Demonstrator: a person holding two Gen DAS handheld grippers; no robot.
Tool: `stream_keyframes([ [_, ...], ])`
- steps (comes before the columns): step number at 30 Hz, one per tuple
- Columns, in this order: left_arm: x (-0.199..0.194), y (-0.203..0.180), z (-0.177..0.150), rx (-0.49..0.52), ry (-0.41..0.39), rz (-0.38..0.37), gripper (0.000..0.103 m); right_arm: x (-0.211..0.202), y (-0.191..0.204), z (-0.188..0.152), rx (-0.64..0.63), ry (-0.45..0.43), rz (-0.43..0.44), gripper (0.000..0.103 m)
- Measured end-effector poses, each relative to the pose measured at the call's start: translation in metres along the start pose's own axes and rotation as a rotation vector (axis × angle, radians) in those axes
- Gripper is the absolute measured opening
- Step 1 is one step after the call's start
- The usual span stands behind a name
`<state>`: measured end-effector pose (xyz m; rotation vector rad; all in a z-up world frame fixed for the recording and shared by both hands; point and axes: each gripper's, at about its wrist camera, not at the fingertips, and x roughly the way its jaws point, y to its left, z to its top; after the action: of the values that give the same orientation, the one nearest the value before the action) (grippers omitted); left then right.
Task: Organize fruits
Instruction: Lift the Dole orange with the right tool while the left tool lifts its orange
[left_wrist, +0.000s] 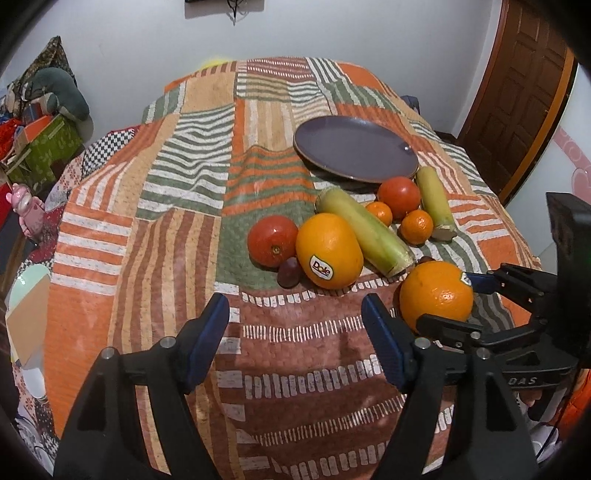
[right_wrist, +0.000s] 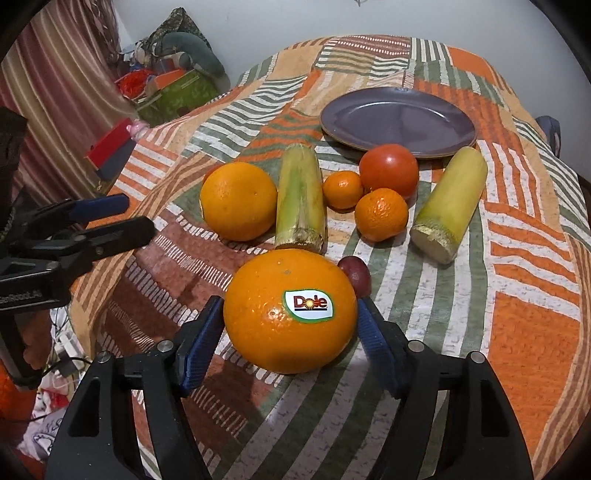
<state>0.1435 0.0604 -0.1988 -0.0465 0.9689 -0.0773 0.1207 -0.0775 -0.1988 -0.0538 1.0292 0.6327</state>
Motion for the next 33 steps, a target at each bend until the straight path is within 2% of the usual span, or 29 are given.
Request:
stream_keyframes([
  [5,0.015,-0.004,0.003,0.011,0.036,-0.008,0.074,-0.006,-0.006,0.000,0.029,-0.007,0.028,0.068],
  [10,0.031,-0.011,0.008,0.022,0.079,-0.046,0.074,-0.022,-0.015,0.003,0.052,-0.056,0.030,0.067],
  [13,0.037,-0.017,0.010,0.035,0.075,-0.058,0.074,-0.033,-0.022,0.006,0.057,-0.092,0.022,0.067],
  [15,0.039,-0.019,0.012,0.041,0.064,-0.051,0.073,-0.038,-0.026,0.008,0.061,-0.109,0.015,0.067],
  [17,0.044,-0.020,0.016,0.043,0.061,-0.031,0.064,-0.041,-0.029,0.010,0.066,-0.121,0.014,0.067],
  [18,0.046,-0.020,0.018,0.040,0.064,-0.024,0.064,-0.042,-0.032,0.010,0.072,-0.126,0.016,0.067],
  [26,0.060,-0.024,0.031,0.053,0.064,-0.015,0.064,-0.040,-0.044,0.010,0.099,-0.125,0.020,0.067],
  [28,0.065,-0.026,0.033,0.061,0.070,-0.016,0.059,-0.038,-0.046,0.009,0.110,-0.119,0.030,0.067],
  [33,0.071,-0.031,0.033,0.105,0.060,0.021,0.059,-0.038,-0.047,0.008,0.117,-0.115,0.035,0.068],
])
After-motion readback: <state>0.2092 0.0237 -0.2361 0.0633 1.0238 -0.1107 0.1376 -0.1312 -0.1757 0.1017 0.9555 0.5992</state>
